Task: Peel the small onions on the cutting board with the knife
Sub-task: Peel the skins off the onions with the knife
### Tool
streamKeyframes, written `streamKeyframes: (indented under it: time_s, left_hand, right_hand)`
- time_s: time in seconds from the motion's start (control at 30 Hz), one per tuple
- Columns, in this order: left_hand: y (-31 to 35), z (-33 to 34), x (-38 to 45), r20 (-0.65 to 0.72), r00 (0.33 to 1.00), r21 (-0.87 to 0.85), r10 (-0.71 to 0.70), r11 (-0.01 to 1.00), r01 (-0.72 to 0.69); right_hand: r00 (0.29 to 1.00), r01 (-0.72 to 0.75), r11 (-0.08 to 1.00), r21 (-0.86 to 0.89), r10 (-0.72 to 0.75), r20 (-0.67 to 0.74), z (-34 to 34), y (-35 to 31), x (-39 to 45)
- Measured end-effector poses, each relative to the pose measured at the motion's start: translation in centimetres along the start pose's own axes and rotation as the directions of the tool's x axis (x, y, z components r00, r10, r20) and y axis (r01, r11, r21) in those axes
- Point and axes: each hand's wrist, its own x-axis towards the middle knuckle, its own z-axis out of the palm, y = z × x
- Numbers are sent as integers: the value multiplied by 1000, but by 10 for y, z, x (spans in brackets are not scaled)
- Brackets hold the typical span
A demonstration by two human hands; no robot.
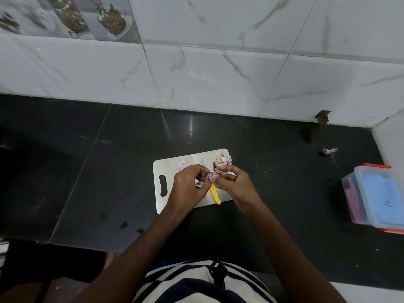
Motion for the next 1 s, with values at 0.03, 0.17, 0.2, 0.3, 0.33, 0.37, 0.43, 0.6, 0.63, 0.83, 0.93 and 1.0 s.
streamKeyframes:
  time_s: [0.03, 0.17, 0.2, 0.3, 0.33, 0.37, 0.43, 0.6, 0.63, 0.83, 0.93, 1.0]
  left_hand:
    - [-2, 0, 2, 13, 1000, 10, 6, 1000, -6]
    - [-9, 4, 12, 56, 998, 45, -15, 999, 13]
    - [-11, 7, 14, 65, 997, 52, -30, 998, 27]
    - [-15, 18, 24, 69, 991, 47, -118, 992, 115]
    - [-16, 21, 29, 69, 985, 57, -156, 987, 152]
    - [-18, 25, 34, 80, 977, 66, -197, 979, 192]
    - [-23, 34, 47, 126, 950, 87, -285, 957, 276]
    - [-29, 63, 77, 199, 895, 81, -399, 917, 391]
    - [-28, 67, 84, 206, 890, 73, -407, 913, 401]
    - [-40, 67, 98, 344, 916, 119, -205, 978, 173]
    - [-66, 39, 83, 229, 956, 138, -183, 978, 154]
    - [-92, 17, 73, 126, 967, 174, -223, 964, 200]
  right_hand:
    - [1000, 29, 993, -117, -30, -5, -2, -2, 1]
    - [984, 149, 883, -445, -178, -22, -4, -8, 5]
    - [975, 181, 846, -502, -223, -24, -3, -8, 6]
    - [951, 234, 736, -635, -308, -7, -1, -7, 11]
    - [951, 230, 705, -671, -308, 2, 0, -5, 13]
    - [955, 214, 676, -705, -297, 5, -1, -3, 16]
    - [965, 161, 657, -736, -260, -21, -4, 4, 21]
    - [973, 25, 669, -743, -188, -137, -24, 17, 22]
    - [973, 16, 671, -741, -181, -143, -29, 19, 22]
    - [980, 1, 712, -703, -140, -140, -53, 25, 21]
    - [984, 3, 778, -628, -116, -138, -54, 25, 25]
    - [985, 17, 795, -606, -116, -125, -46, 23, 34]
